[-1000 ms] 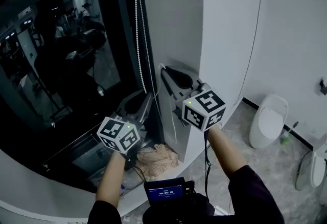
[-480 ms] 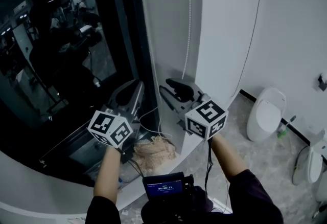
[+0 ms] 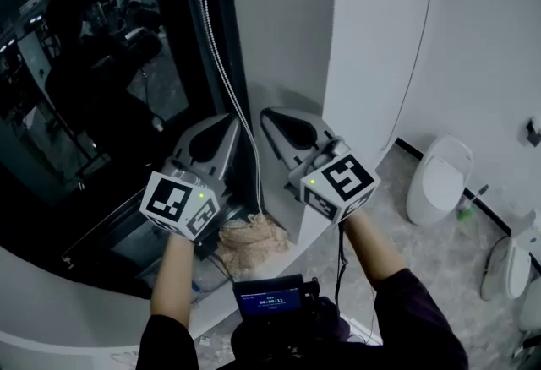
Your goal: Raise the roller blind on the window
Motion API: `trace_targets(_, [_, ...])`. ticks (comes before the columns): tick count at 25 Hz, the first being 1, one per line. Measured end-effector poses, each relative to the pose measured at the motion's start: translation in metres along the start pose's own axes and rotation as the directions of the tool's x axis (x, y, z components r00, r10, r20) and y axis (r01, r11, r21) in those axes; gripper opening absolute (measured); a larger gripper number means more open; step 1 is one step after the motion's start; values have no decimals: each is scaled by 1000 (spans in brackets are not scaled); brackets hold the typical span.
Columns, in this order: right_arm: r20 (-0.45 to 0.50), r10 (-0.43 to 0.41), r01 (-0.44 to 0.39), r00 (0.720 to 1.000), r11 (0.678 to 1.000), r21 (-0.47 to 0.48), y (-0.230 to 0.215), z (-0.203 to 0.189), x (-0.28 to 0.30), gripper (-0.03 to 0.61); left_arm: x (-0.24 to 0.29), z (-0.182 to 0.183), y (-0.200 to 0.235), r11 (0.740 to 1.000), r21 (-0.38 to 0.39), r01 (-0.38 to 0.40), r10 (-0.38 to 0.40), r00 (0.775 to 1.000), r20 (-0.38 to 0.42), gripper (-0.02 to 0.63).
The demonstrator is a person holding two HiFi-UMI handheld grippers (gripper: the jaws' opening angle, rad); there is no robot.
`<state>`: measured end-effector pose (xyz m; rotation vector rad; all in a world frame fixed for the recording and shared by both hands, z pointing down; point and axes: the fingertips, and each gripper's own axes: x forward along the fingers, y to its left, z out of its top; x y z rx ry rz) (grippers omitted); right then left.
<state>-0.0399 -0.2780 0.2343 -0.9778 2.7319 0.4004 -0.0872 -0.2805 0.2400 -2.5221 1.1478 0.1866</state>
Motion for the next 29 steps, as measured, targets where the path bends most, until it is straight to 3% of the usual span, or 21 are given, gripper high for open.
trace_targets(29, [38,-7,7,999,1000,-11,4,3,8,8,-2,0,3,999,13,-35,35,999,-10,11])
